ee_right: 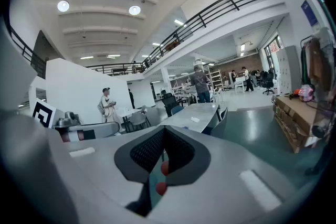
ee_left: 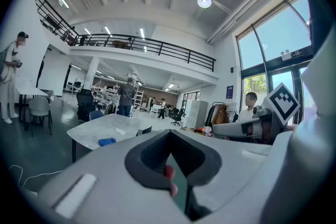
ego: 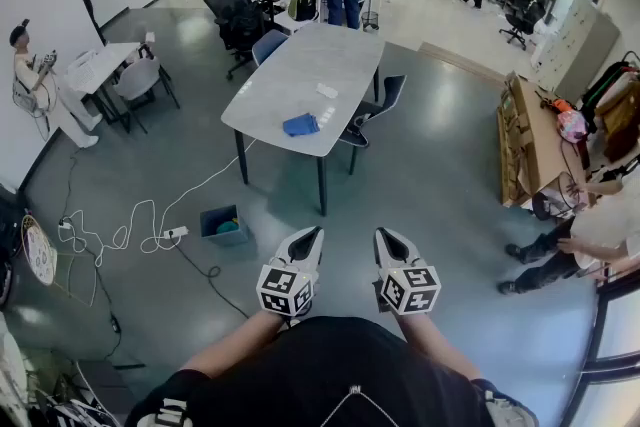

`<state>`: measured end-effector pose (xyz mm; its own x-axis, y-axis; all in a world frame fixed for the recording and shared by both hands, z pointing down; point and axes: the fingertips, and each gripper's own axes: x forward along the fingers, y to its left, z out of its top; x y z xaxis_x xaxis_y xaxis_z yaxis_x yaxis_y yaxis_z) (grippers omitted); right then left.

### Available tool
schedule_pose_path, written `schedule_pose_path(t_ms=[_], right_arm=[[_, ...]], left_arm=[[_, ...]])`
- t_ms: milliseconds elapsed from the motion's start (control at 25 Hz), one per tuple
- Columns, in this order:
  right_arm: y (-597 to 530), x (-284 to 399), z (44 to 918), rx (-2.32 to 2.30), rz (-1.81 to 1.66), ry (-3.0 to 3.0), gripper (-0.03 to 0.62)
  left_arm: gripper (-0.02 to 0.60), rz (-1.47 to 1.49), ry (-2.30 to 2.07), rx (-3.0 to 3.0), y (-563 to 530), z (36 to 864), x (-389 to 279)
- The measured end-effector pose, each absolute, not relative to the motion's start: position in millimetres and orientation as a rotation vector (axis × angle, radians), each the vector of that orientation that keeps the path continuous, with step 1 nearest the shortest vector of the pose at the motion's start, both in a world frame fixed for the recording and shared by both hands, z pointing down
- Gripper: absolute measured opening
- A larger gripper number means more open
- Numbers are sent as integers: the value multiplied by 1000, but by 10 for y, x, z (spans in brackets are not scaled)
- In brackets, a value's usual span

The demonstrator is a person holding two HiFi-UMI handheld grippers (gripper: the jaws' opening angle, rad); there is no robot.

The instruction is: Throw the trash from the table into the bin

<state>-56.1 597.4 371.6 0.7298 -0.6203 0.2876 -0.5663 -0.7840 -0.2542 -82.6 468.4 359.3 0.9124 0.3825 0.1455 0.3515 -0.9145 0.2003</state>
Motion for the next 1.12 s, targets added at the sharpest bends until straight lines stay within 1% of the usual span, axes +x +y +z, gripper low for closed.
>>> schedule_pose_path(t_ms=[360,1120], right_arm=[[6101,-449,3779,-2774,-545,962,26],[6480,75,3982,-2635,-586,1065,28]], left_arm=[[0,293,542,2895,4822,3705,-709],[0,348,365,2929,5180,3879,-332]])
